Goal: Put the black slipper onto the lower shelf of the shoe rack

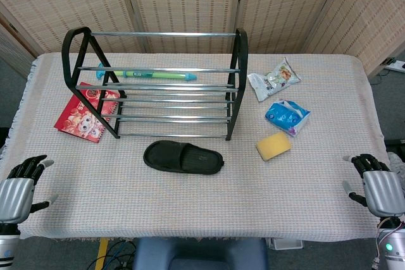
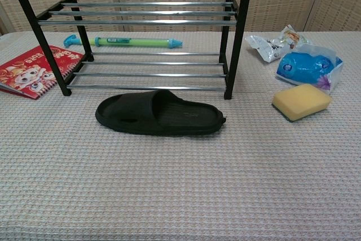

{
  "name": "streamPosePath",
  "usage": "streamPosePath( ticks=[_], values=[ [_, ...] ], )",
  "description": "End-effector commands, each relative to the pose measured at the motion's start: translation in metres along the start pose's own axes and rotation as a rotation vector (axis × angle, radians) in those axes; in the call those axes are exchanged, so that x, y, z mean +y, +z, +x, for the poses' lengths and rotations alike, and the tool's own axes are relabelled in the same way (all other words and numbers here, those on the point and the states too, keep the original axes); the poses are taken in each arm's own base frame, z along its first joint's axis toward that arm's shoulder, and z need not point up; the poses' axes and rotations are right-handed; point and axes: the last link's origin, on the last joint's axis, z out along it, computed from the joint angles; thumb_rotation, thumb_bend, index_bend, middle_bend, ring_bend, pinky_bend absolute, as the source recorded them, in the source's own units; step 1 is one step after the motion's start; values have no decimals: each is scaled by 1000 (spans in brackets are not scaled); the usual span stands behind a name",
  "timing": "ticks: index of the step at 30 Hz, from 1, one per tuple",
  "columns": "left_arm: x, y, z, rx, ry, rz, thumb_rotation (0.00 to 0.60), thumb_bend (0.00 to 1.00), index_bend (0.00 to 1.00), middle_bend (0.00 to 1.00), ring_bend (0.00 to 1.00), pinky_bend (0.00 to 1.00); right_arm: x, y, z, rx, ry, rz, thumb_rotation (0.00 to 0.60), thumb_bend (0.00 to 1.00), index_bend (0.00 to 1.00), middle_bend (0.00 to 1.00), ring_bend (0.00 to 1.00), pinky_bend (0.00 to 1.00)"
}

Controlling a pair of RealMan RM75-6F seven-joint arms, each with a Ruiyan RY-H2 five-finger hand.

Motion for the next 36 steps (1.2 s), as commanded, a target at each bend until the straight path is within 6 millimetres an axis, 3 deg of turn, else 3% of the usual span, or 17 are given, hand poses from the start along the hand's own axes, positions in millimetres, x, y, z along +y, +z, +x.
streamPosePath(
  ticks=[1,14,19,25,36],
  values=[
    [0,0,0,-3,1,-3,600,168,269,204,175,269,0,0,0,4,0,0,600,306,260,330,242,336],
    [7,7,5,1,7,-56,600,169,324,210,175,270,5,-1,5,33,-3,-6,600,307,260,337,242,337],
    [18,22,9,9,21,-126,600,169,377,279,261,368,4,1,10,47,-16,0,600,309,260,339,242,336],
    [52,44,13,9,28,-313,600,168,421,327,351,554,3,4,16,61,-31,9,600,311,260,340,242,336],
    [125,73,5,-70,-16,-646,600,168,430,359,352,560,4,5,22,62,-45,0,600,312,260,341,242,336]
  ],
)
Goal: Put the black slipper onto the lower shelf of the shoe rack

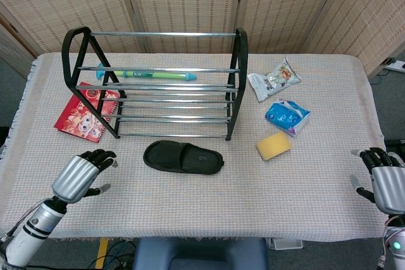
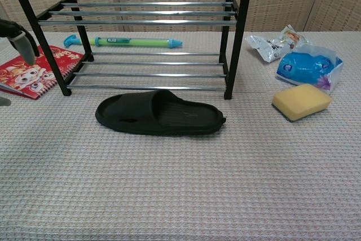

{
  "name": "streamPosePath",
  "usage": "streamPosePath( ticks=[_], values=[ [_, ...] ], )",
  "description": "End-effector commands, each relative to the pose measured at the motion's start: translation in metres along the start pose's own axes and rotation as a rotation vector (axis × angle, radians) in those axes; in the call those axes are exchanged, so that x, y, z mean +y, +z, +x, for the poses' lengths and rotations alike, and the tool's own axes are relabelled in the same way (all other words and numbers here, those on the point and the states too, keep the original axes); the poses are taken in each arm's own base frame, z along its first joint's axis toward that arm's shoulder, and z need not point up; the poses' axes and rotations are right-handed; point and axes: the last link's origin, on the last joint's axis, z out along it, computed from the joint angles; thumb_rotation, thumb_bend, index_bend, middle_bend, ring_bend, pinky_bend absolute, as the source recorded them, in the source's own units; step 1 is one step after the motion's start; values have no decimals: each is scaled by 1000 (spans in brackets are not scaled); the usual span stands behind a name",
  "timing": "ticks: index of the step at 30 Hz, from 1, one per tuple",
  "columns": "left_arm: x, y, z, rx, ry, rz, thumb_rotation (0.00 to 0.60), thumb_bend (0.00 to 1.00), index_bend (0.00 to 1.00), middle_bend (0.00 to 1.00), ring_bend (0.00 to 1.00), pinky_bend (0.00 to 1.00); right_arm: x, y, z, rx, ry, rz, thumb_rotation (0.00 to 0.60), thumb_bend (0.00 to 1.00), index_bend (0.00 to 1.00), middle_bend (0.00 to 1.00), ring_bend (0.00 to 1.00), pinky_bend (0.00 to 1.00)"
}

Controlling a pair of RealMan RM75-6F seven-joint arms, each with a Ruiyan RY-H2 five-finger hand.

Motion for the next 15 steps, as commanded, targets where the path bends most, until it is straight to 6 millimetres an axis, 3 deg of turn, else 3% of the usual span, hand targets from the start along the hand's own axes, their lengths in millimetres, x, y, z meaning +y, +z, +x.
streamPosePath(
  ticks=[1,7,15],
  values=[
    [20,23,-5,-47,-22,-125,600,168,426,359,352,560,0,0,2,2,-5,-1,600,312,260,341,242,336],
    [53,59,-17,-103,-29,-264,600,169,378,351,347,549,0,0,2,-1,-9,-5,600,313,260,341,243,336],
    [76,102,-49,-250,17,-292,600,168,327,304,325,549,3,-3,2,-5,-9,-22,600,313,260,341,243,336]
  ],
)
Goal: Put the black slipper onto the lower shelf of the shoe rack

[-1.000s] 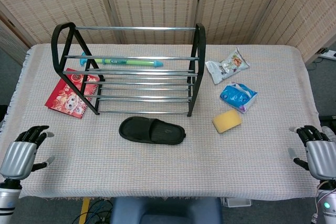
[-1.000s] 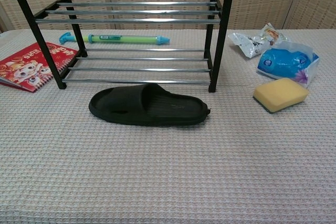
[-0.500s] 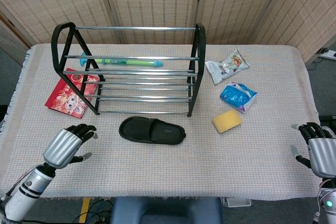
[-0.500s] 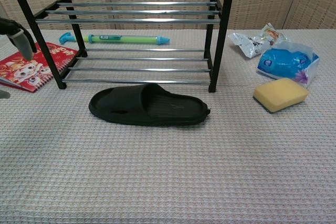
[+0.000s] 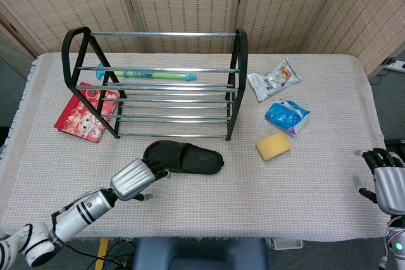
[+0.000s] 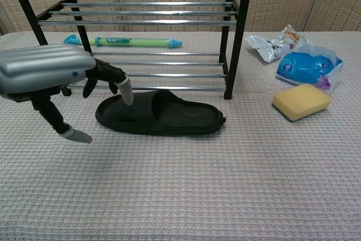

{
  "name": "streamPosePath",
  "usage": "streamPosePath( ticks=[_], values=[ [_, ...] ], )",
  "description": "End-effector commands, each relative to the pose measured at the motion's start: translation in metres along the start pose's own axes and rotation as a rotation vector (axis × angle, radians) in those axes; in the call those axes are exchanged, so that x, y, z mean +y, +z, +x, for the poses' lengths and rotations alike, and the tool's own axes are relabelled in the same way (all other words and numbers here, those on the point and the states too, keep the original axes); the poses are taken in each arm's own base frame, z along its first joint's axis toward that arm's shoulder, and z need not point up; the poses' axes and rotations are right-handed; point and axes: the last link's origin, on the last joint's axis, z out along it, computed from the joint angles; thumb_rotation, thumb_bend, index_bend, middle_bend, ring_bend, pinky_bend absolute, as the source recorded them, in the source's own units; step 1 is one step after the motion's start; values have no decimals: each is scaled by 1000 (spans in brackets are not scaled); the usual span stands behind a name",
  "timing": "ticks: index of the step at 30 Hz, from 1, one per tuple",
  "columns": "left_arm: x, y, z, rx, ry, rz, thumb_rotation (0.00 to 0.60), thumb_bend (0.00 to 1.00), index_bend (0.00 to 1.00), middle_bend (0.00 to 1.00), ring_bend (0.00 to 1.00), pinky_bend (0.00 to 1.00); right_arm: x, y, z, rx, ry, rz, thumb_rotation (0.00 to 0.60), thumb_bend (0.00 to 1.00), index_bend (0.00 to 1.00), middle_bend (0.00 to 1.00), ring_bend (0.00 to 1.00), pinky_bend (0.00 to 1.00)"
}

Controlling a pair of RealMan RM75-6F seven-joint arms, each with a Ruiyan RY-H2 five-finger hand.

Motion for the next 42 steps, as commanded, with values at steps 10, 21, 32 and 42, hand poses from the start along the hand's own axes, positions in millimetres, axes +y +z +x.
streamPosePath(
  ticks=[10,21,32,42],
  values=[
    [16,66,-12,-91,15,17,600,168,318,290,313,427,8,-5,0,0,2,-30,600,313,260,342,243,336],
    [33,85,-16,-101,110,17,600,168,313,296,312,376,14,-6,-3,-7,8,-49,600,312,260,348,245,336],
    [39,98,-27,-137,243,33,600,168,317,342,302,374,22,-8,-7,-18,16,-67,600,312,260,348,245,336],
    [42,76,-22,-170,346,31,600,168,337,420,302,374,26,-10,-8,-17,28,-75,600,312,260,348,245,336]
  ],
)
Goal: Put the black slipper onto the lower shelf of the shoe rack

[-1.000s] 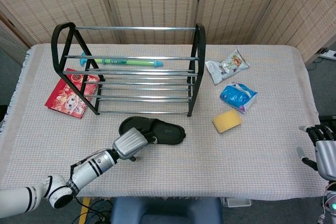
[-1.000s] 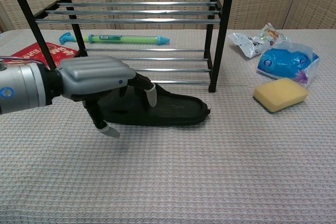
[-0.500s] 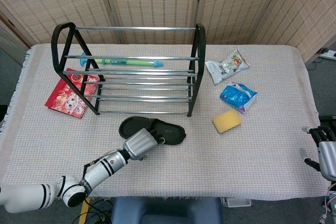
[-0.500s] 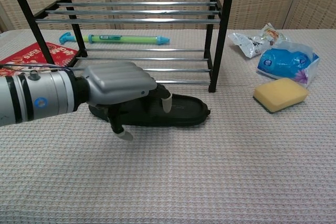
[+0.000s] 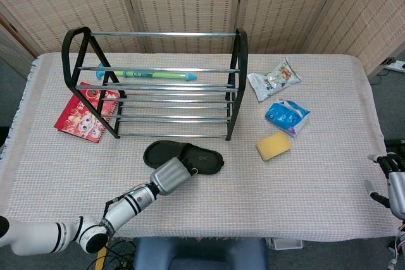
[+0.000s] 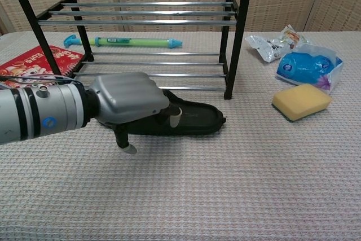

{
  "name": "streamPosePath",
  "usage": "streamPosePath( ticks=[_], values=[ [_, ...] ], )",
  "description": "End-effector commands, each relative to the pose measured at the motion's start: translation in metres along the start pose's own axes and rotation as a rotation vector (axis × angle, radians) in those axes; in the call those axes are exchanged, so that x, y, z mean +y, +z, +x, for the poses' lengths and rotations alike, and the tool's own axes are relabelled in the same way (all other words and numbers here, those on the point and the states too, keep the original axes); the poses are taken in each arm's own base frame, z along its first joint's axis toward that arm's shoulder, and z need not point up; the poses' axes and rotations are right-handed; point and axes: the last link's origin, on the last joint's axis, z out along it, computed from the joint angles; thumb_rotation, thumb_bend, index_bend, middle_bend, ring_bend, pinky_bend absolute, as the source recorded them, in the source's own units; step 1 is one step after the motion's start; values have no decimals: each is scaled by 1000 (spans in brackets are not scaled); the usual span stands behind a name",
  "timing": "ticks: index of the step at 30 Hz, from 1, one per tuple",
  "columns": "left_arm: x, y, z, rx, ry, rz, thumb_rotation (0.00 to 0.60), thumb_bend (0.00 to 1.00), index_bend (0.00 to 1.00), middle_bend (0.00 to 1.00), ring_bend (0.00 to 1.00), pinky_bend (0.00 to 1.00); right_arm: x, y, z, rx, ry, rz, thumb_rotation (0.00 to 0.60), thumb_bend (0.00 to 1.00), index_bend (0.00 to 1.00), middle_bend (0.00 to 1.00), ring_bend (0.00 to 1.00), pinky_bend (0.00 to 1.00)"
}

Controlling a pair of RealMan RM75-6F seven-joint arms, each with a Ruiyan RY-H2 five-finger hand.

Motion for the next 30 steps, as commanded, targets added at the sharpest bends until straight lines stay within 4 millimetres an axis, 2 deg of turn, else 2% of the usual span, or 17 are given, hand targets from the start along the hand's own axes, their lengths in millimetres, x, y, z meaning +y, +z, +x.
streamPosePath(
  ticks=[1,7,13,23,30],
  values=[
    [-2,-11,-1,-13,37,0,600,168,339,422,302,374,0,-1,-1,-2,6,2,600,312,260,348,245,336],
    [-10,-26,-7,-55,105,20,600,168,346,427,302,374,1,-2,0,4,12,5,600,313,260,348,245,336],
    [-22,-54,-10,-108,173,63,600,168,347,427,302,374,2,-5,1,8,15,3,600,313,260,348,245,337],
    [-41,-93,-16,-209,162,114,600,168,354,422,302,374,-3,-5,0,13,29,27,600,313,260,350,245,336],
    [-35,-97,-12,-109,108,52,600,168,349,329,302,374,-4,-5,0,13,29,31,600,312,260,350,245,336]
  ],
)
